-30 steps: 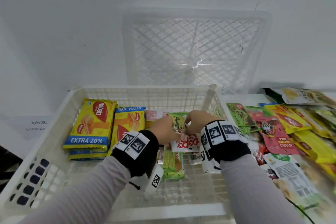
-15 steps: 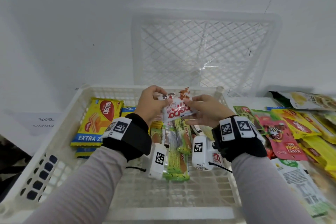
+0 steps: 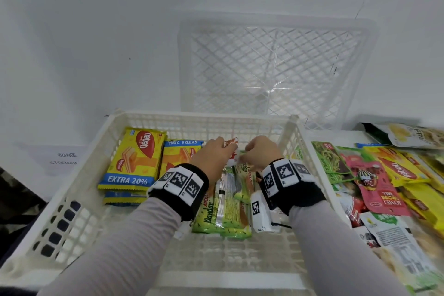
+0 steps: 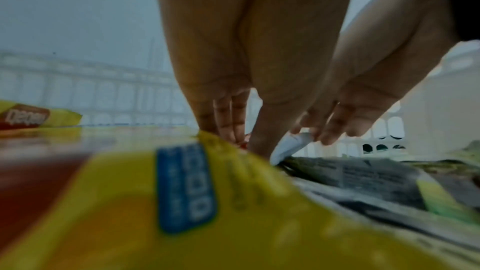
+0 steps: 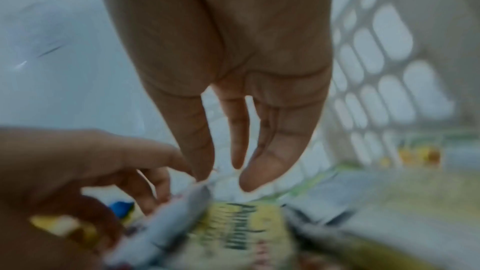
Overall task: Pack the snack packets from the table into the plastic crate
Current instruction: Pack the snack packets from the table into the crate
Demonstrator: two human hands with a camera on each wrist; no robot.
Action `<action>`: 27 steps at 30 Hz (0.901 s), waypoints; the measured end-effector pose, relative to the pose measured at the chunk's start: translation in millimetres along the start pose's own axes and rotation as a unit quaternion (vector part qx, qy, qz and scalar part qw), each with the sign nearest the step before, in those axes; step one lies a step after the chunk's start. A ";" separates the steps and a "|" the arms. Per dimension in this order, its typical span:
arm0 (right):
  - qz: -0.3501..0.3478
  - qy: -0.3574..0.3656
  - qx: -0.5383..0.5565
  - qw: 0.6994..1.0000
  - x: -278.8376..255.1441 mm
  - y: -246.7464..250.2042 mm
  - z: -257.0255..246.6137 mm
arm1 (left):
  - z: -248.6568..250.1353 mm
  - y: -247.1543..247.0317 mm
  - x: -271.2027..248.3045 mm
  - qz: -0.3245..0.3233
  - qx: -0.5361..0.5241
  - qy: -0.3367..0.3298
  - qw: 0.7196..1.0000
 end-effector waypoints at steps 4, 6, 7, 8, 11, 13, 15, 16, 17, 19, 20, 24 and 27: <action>0.021 0.023 -0.177 0.984 -16.4 -7.7 0.5 | -3.0 -10.5 -1.2 -0.087 0.026 0.003 0.996; -0.018 0.041 -0.234 0.971 -23.2 -19.4 -1.5 | -1.4 -16.3 -2.3 -0.133 0.026 0.017 0.991; -0.014 0.042 -0.249 0.968 -25.0 -18.1 -2.4 | -1.2 -19.2 -2.8 -0.151 0.024 0.024 0.988; -0.005 0.032 -0.248 0.968 -26.2 -13.2 -2.0 | -1.3 -21.9 -3.4 -0.166 0.016 0.031 0.986; -0.020 -0.009 -0.200 0.979 -26.3 3.0 4.9 | -3.0 -29.7 -5.6 -0.196 -0.016 0.046 0.979; -0.059 -0.027 -0.164 0.984 -30.7 11.6 10.5 | -4.1 -32.9 -5.5 -0.200 -0.015 0.055 0.978; -0.089 -0.025 -0.136 0.986 -37.3 18.5 12.5 | -3.3 -32.8 -6.4 -0.204 0.003 0.059 0.977; -0.100 -0.018 -0.120 0.988 -39.9 21.2 12.1 | -2.5 -31.3 -7.2 -0.207 0.007 0.062 0.976; -0.112 -0.009 -0.096 0.989 -41.7 22.7 11.7 | -1.5 -28.7 -8.2 -0.209 0.006 0.061 0.976; -0.141 0.001 -0.025 0.990 -44.1 23.2 11.4 | 1.4 -14.0 -9.6 -0.180 -0.032 0.055 0.982; -0.159 0.002 0.010 0.987 -43.7 22.0 11.5 | 0.9 -0.6 -10.3 -0.132 -0.076 0.062 0.986; -0.203 0.014 0.072 0.976 -46.8 8.7 4.8 | -20.3 49.4 -25.3 0.109 -0.323 0.172 0.924; -0.236 0.039 0.080 0.968 -49.7 -7.4 -3.0 | -11.0 35.5 -37.4 -0.001 -0.400 0.201 0.894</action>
Point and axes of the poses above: each hand's wrist, its own x-axis towards the middle knuckle, its own y-axis out of the back of the hand, z = x × y, the point moved 6 cm from there along x, towards the middle knuckle, and after that the axes turned 14 degrees about -y, right-handed, at the moved point
